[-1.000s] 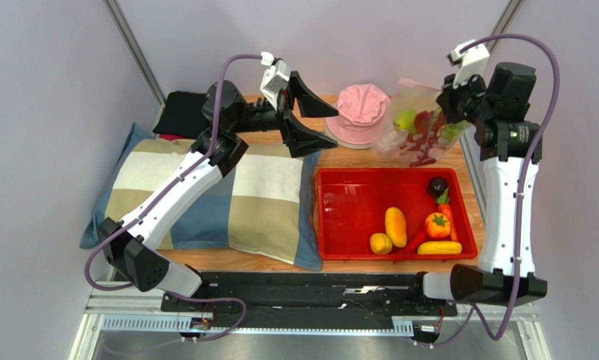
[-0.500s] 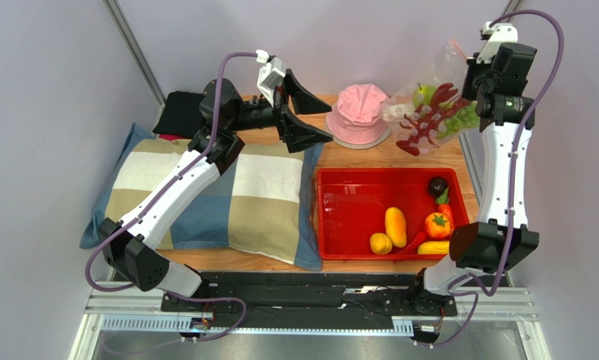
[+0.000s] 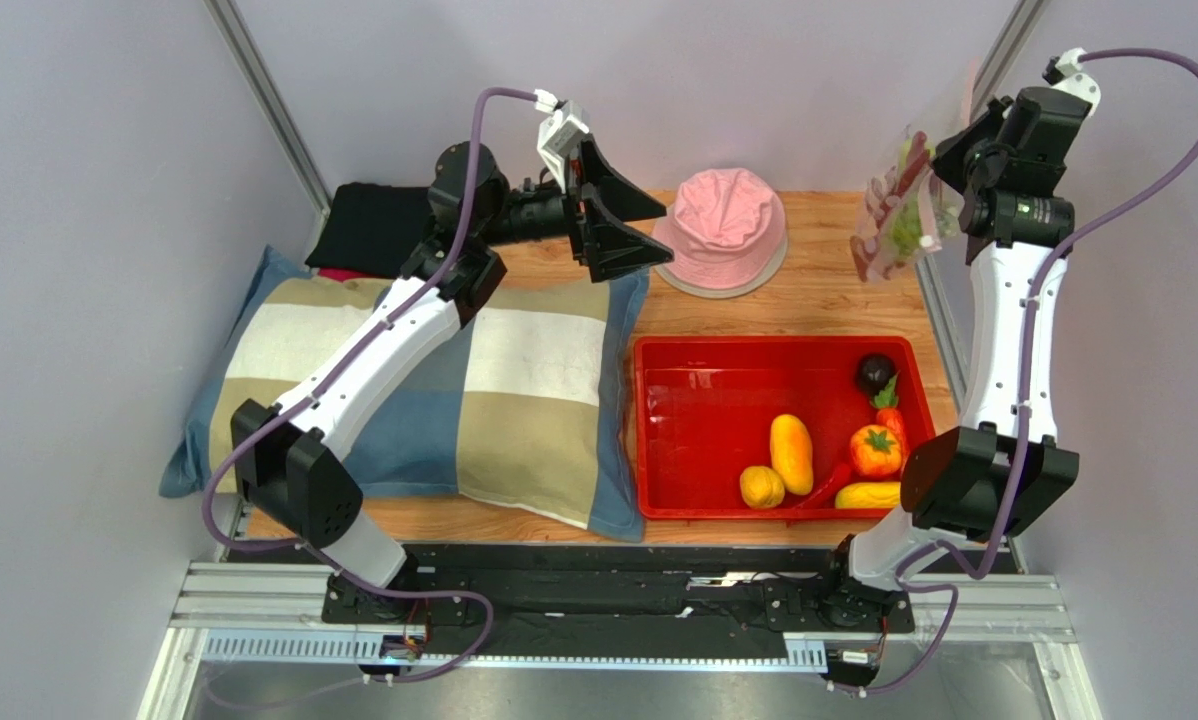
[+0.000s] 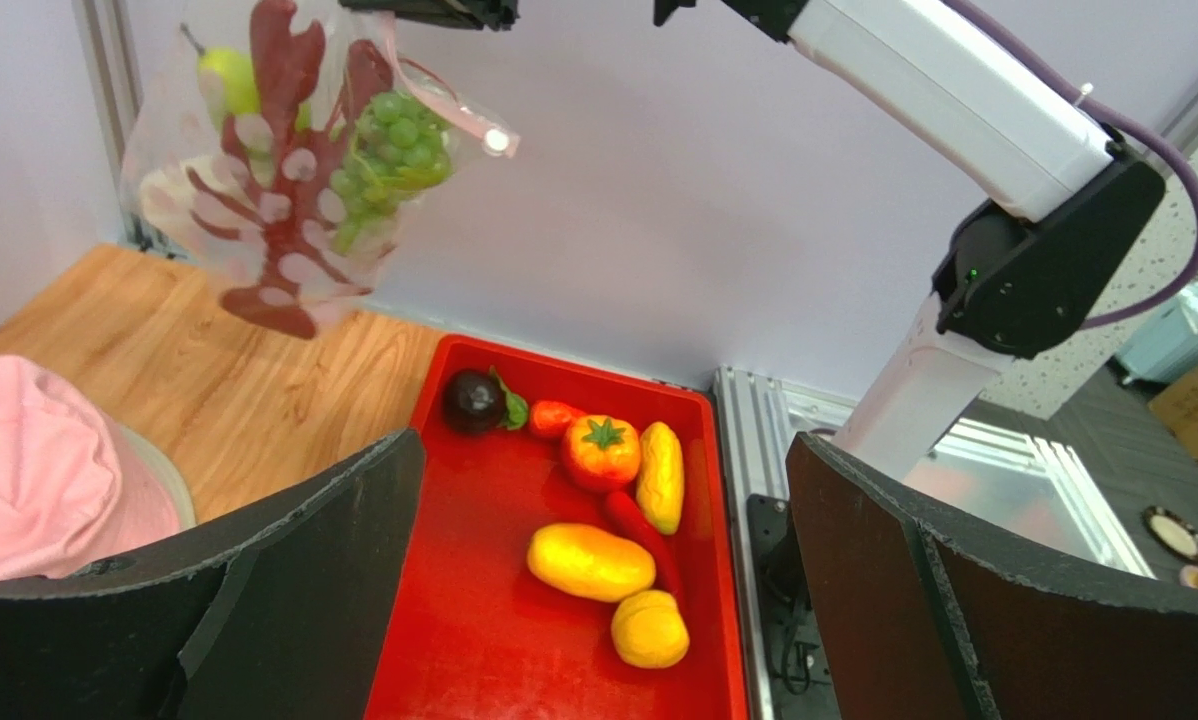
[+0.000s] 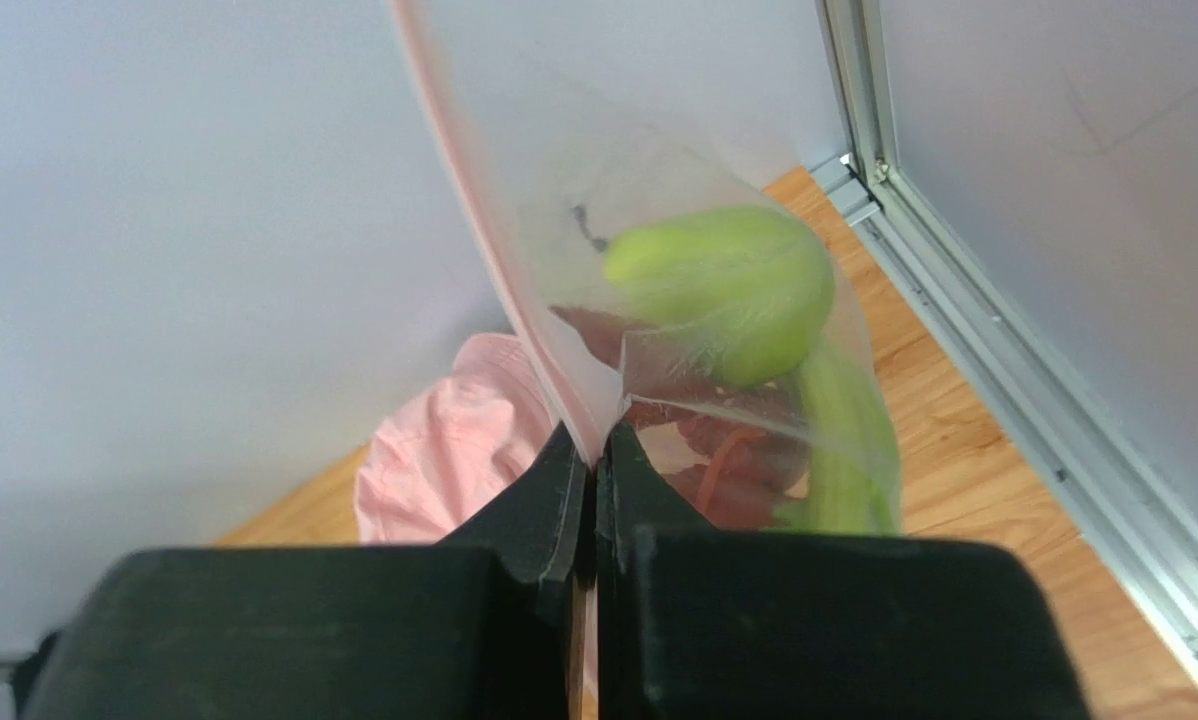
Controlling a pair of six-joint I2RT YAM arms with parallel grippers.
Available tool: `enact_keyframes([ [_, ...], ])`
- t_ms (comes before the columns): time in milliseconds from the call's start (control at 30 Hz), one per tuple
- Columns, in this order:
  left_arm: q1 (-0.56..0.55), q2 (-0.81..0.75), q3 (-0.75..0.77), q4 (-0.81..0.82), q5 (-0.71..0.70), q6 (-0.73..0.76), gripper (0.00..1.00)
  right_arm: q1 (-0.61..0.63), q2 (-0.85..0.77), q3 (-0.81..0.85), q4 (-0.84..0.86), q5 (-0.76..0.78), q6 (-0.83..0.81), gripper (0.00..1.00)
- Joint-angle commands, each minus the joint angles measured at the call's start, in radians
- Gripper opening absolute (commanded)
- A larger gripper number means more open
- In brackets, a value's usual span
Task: Place the food in the zip-top bag and seal the zipper
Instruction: Place the zipper food storage bag at the corner of the board.
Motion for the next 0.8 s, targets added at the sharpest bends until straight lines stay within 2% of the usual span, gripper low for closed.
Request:
enact_keyframes([
  [0, 0.024, 0.048, 0.079, 0.06, 0.003, -0.093, 0.99, 0.018, -0.047, -0.051, 0.322, 0.115, 0.203, 0.0],
  [133, 0.041, 0.086, 0.116, 0.071, 0.005, -0.129, 0.99, 0.024, -0.004, -0.071, 0.418, 0.263, 0.333, 0.0],
  [300, 0.055, 0.129, 0.159, 0.049, 0.014, -0.133, 0.99, 0.042, 0.03, -0.143, 0.62, 0.351, 0.49, 0.0],
  [500, 0.067, 0.178, 0.223, -0.006, 0.023, -0.12, 0.99, 0.056, 0.118, -0.113, 0.574, 0.445, 0.726, 0.0],
  [767, 0.078, 0.236, 0.298, -0.044, 0.023, -0.113, 0.99, 0.071, 0.297, 0.071, 0.587, 0.506, 0.791, 0.0],
])
